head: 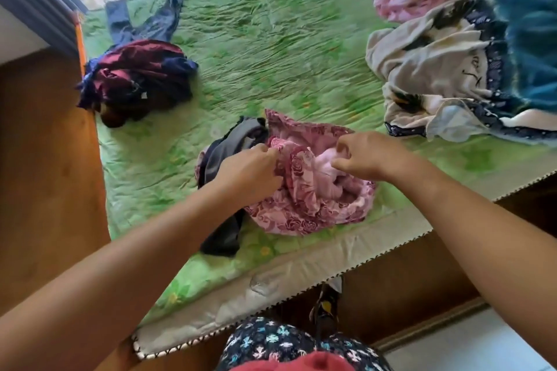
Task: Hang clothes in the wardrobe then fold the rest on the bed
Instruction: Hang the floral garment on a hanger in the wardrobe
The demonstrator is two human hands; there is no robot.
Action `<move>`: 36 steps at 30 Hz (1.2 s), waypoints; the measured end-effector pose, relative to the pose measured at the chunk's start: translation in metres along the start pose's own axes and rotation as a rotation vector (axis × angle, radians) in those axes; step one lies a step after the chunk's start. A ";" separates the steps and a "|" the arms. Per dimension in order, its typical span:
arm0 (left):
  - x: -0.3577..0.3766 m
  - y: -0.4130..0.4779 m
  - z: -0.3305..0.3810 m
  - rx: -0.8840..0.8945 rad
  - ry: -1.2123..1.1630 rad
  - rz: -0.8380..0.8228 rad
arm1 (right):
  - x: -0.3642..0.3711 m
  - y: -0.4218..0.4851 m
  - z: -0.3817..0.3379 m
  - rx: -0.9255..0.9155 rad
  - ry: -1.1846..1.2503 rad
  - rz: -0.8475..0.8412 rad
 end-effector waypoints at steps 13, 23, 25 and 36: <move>0.206 0.131 0.078 0.481 0.272 -0.220 | 0.205 0.099 0.107 0.118 0.028 -0.207; 0.285 0.170 0.046 0.347 0.612 -0.508 | 0.325 0.128 0.105 0.019 -0.324 -0.290; 0.289 0.163 0.034 0.331 0.653 -0.576 | 0.318 0.129 0.095 -0.034 -0.317 -0.199; 0.202 0.114 -0.024 0.269 0.448 -0.493 | 0.178 0.108 0.043 -0.126 0.001 -0.052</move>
Point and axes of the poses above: each hand's wrist, its own y-axis towards the middle knuckle, its own x-axis out of the palm, z = x × y, the point moved 8 cm from there along y, towards the middle knuckle
